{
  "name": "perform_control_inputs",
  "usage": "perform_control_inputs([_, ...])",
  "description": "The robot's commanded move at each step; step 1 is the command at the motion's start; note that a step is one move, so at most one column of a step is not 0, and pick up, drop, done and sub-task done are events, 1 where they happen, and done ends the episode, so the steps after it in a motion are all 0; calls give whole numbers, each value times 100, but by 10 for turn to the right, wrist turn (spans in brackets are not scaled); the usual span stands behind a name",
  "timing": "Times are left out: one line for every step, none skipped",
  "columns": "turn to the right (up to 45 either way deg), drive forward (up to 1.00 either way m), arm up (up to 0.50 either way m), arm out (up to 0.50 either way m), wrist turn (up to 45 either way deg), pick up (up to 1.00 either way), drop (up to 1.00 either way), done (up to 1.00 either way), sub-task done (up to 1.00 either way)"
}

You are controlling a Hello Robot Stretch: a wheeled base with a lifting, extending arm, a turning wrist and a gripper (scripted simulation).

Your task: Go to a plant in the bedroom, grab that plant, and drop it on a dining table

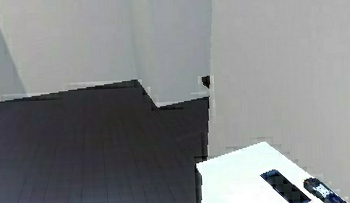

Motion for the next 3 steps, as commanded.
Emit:
perform_control_inputs([0, 0, 0, 0, 150, 0, 0, 0, 0])
perform_control_inputs([0, 0, -28, 0, 0, 0, 0, 0, 0])
perform_control_inputs([0, 0, 0, 0, 0, 100, 0, 0, 0])
